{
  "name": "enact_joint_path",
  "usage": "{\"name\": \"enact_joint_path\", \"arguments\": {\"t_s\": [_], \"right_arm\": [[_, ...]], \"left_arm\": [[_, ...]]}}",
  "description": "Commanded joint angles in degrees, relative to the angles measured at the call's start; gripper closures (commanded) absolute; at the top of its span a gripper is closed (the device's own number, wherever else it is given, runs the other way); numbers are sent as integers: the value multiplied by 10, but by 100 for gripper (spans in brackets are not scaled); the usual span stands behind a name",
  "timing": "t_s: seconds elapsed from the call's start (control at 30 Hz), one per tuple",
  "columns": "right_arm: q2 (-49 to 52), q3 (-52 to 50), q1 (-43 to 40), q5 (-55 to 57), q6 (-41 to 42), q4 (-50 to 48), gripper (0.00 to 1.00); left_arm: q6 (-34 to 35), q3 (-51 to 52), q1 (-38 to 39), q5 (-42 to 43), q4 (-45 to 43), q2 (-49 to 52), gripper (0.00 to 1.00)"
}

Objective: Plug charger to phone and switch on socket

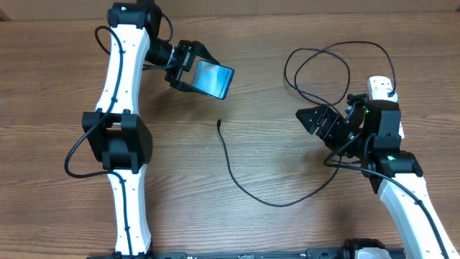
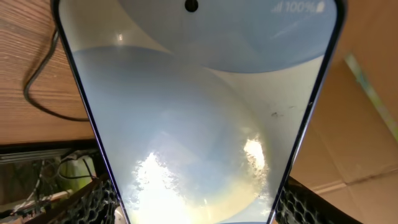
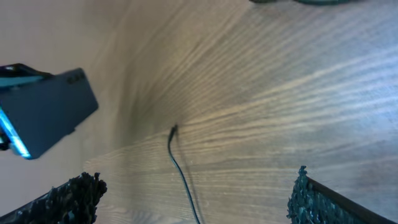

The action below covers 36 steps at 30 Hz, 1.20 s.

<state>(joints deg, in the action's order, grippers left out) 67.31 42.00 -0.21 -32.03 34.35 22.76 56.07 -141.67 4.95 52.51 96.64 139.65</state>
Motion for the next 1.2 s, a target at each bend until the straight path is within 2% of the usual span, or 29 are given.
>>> {"name": "enact_joint_path", "arguments": {"t_s": [0.0,0.27,0.57,0.8,1.17], "right_arm": [[1,15,17,-11,0,-25,0],[26,22,68,-10,19,-94,0],[112,124,103,-10,19,-90,5],[176,196,151,-3,19,-90,11],[226,251,217,62,44,-90,18]], "left_arm": [[38,1,15,-26,2,-3,94],[63,1,30,-53,2,-3,96],[98,1,39,-80,2,-3,96],[98,1,42,-82,2,-3,95],[97,1,47,-82,2,-3,93]]}}
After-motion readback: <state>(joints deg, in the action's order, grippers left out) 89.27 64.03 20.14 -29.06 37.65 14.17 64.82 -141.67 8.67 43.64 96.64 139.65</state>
